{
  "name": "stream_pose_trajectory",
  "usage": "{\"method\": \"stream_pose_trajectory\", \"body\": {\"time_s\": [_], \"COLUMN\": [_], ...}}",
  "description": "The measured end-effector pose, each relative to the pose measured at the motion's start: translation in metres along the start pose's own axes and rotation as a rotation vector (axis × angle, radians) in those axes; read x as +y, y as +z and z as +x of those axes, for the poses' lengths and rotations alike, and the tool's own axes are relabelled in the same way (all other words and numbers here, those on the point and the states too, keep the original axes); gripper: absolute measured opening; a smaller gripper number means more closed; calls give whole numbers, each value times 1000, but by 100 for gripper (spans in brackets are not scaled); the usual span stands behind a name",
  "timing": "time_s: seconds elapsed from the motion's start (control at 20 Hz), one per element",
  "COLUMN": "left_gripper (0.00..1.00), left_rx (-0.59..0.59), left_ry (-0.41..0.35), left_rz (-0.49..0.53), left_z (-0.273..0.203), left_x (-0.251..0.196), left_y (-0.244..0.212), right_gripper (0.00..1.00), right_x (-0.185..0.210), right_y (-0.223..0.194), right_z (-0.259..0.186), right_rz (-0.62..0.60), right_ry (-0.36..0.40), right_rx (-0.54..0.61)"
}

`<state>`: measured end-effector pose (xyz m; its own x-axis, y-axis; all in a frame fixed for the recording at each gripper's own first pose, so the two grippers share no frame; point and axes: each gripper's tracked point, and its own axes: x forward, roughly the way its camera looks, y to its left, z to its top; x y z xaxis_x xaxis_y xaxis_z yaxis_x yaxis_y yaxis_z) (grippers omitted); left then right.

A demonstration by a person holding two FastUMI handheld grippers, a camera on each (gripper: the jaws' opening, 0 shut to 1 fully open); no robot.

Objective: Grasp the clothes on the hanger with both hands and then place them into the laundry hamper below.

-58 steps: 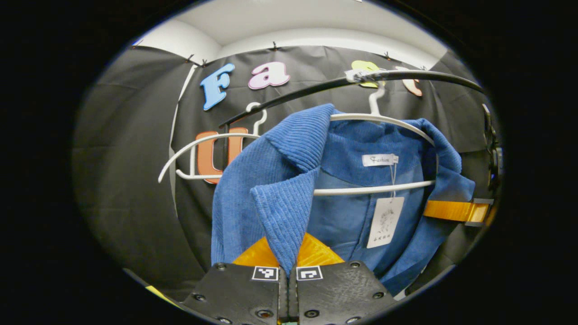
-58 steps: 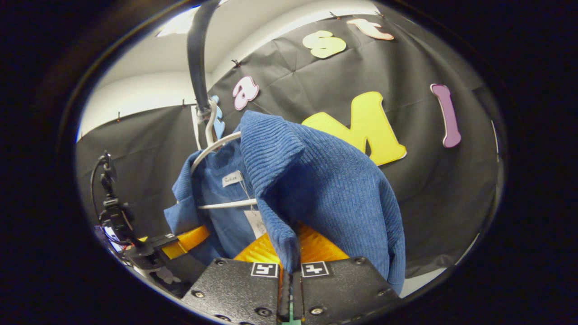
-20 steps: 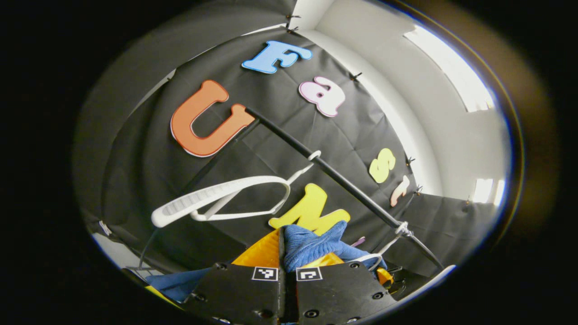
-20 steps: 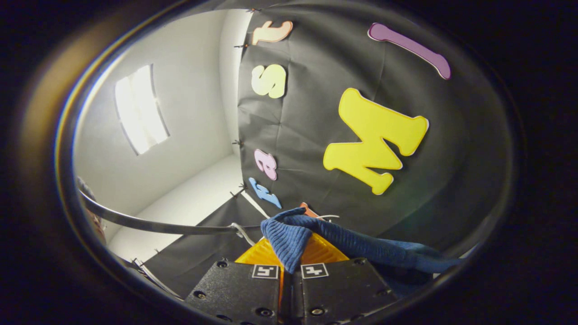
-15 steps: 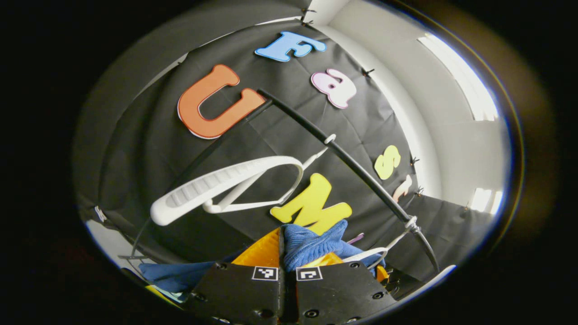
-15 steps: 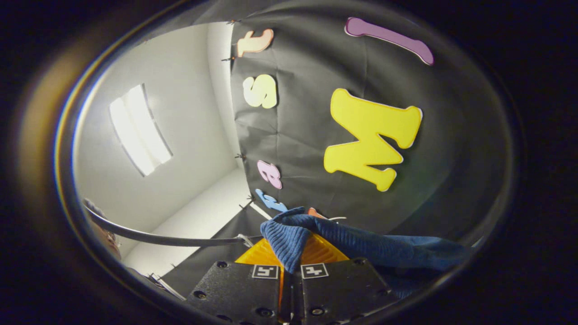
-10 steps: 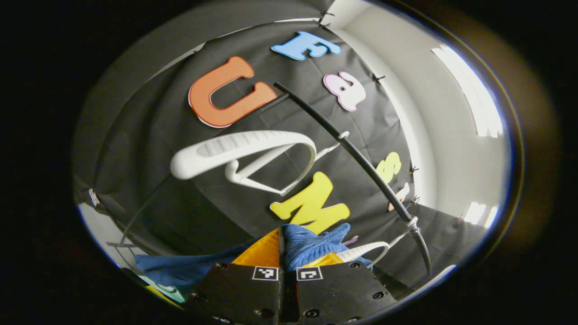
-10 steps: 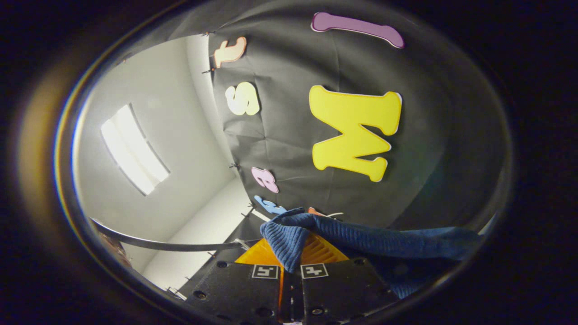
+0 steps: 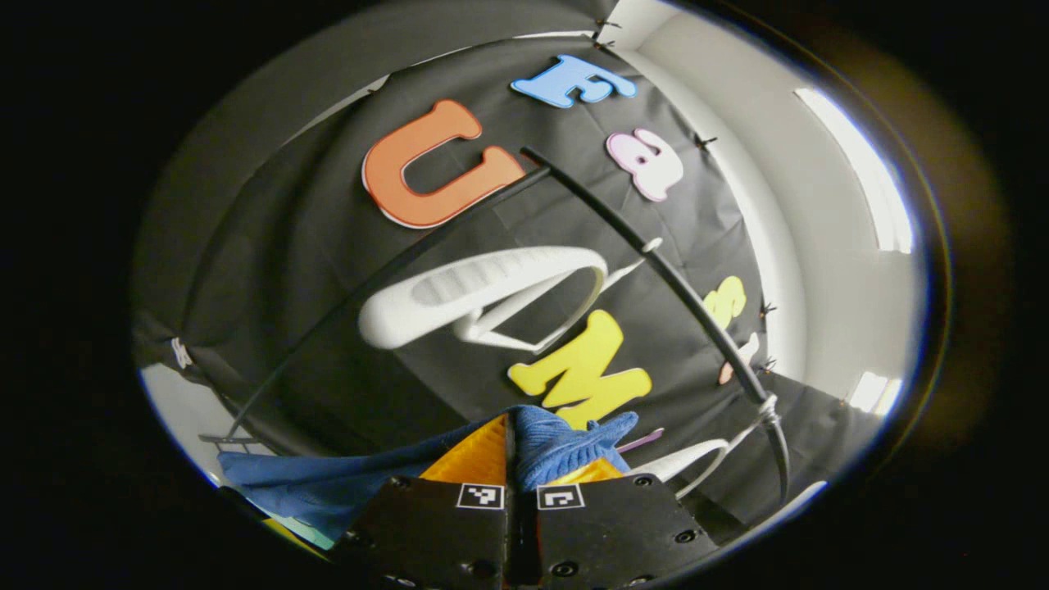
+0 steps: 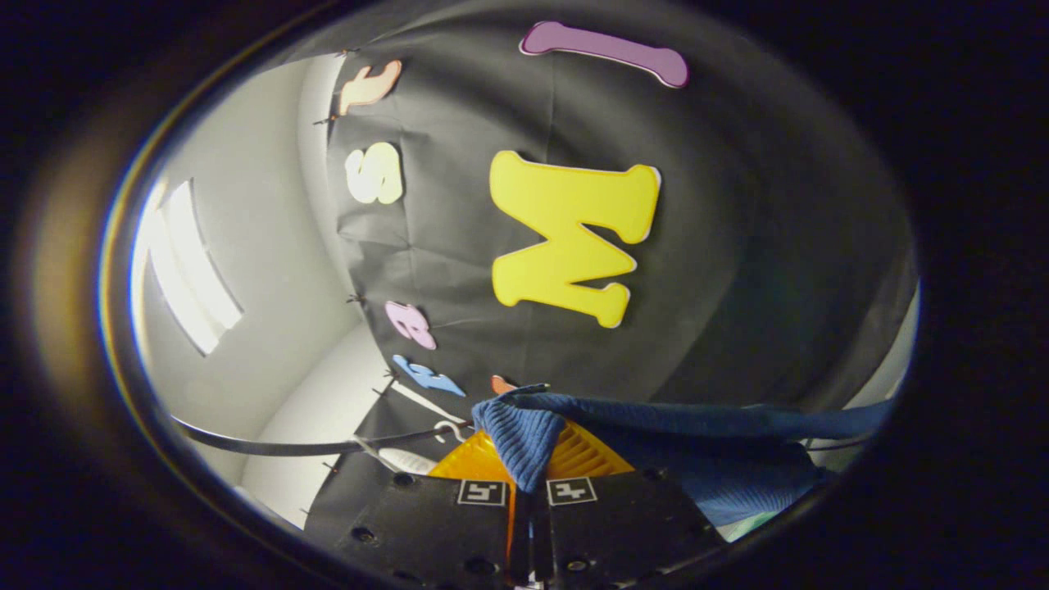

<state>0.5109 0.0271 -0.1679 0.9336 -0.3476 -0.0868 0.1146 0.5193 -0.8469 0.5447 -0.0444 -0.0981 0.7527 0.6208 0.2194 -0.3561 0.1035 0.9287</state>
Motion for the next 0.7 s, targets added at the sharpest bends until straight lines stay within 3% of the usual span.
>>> {"method": "stream_pose_trajectory", "body": {"time_s": [0.05,0.1,0.15,0.3,0.5,0.55,0.7], "left_gripper": [5,1,5,1,1,5,1], "left_rx": [6,12,18,35,70,77,104], "left_ry": [12,29,54,119,179,180,136], "left_rz": [-4,-10,-25,-94,-105,-103,-84], "left_z": [-3,-15,-22,-24,-50,-53,-67], "left_x": [9,16,25,51,59,55,29], "left_y": [-3,-13,-23,-42,-73,-77,-90], "right_gripper": [4,5,5,5,5,5,5], "right_x": [-6,-14,-23,-43,-37,-36,-17], "right_y": [-5,-10,-19,-40,-65,-73,-108], "right_z": [-4,-7,-12,-22,-30,-29,-27], "right_rz": [2,1,-2,-37,-42,-40,-30], "right_ry": [-11,-27,-45,-110,-118,-119,-100], "right_rx": [0,7,22,67,119,130,173]}}
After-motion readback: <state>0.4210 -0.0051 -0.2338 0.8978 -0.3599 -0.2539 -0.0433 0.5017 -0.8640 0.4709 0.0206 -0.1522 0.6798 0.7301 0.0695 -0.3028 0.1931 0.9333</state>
